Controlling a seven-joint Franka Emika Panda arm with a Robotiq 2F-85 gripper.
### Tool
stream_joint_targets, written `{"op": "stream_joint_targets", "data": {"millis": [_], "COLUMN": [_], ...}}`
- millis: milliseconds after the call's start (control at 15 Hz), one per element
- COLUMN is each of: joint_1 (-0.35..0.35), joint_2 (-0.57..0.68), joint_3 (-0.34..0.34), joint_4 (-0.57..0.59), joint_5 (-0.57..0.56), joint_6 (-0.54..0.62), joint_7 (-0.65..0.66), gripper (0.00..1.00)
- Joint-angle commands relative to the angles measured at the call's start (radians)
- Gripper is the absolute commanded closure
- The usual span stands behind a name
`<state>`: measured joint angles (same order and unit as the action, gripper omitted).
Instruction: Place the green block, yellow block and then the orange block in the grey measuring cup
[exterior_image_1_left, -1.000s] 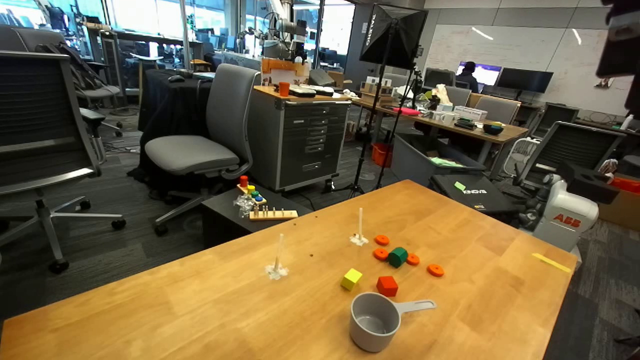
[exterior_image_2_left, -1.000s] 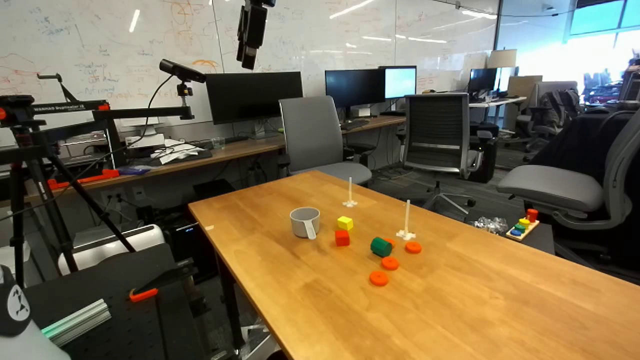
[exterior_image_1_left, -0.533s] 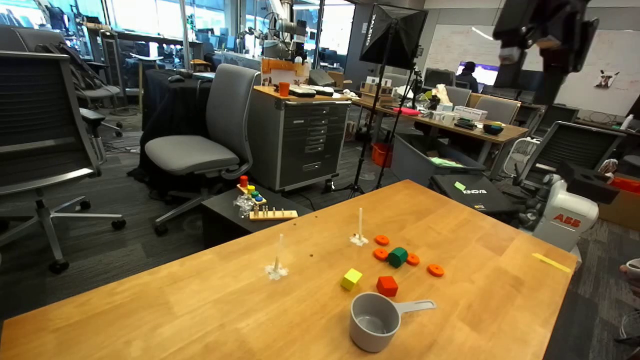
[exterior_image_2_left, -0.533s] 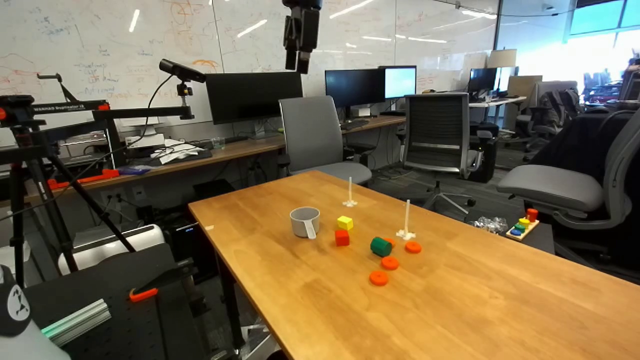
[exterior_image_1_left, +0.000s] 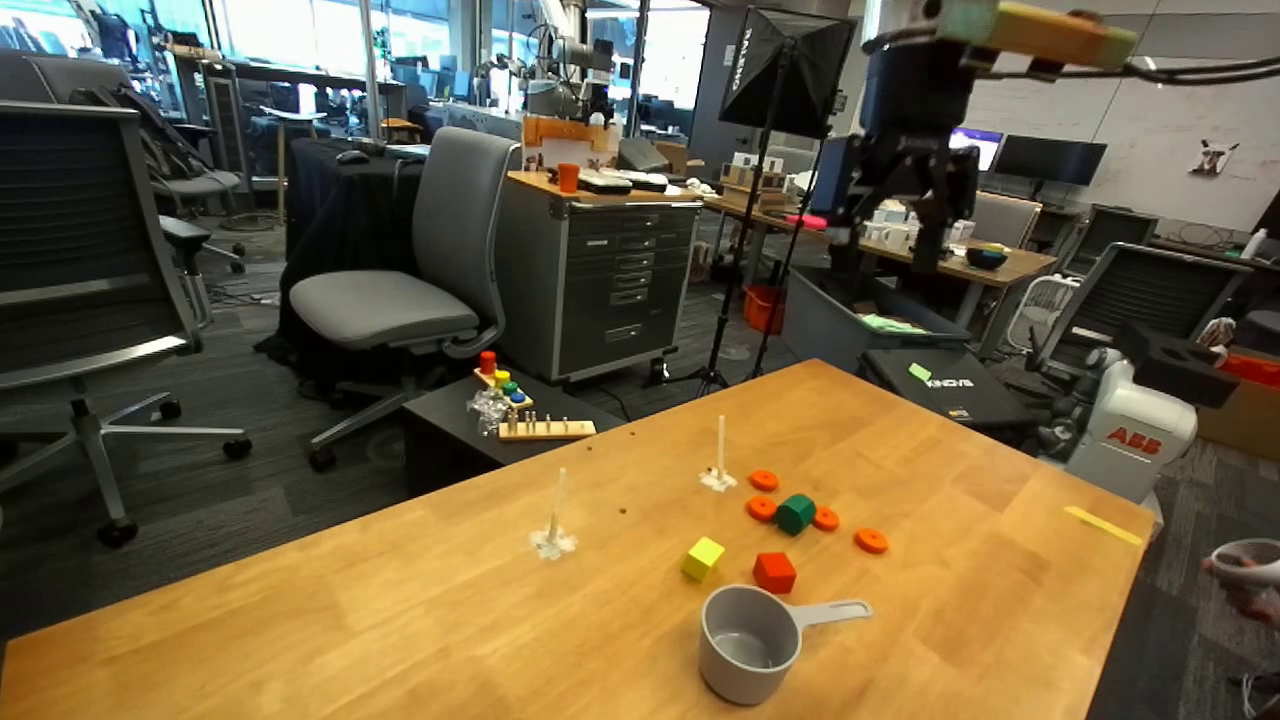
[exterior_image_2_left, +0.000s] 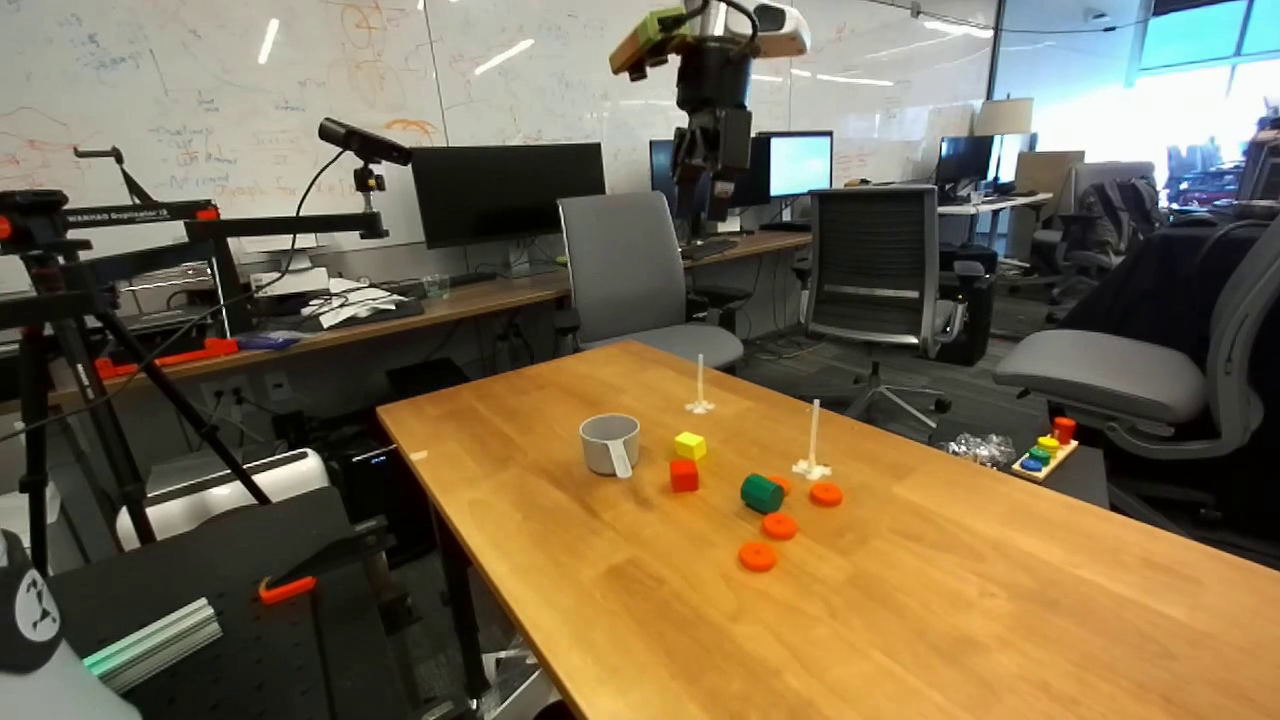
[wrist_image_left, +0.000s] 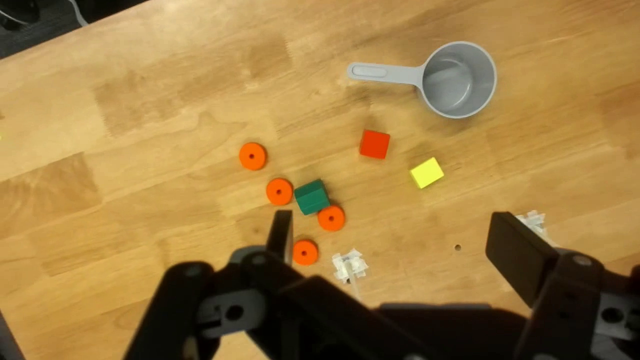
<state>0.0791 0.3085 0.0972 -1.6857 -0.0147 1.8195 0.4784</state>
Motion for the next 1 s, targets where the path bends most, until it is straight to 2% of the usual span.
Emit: {"op": "stream_joint_targets", "data": {"millis": [0, 333, 400, 733, 933], "joint_1": [0.026, 0.027, 0.022, 0.030, 0.046], "joint_2": [0.032, 0.025, 0.038, 0.170, 0.249], "joint_3": [-0.032, -0.033, -0.030, -0.042, -0.064], "joint_4": [0.020, 0.018, 0.024, 0.133, 0.208], "joint_5": [0.009, 0.008, 0.013, -0.069, -0.155], "joint_6": [-0.003, 0.002, -0.013, -0.221, -0.321], "joint_7": [-0.004, -0.004, -0.035, -0.176, -0.198], "gripper": [0.00, 0.00, 0.00, 0.00, 0.00]}}
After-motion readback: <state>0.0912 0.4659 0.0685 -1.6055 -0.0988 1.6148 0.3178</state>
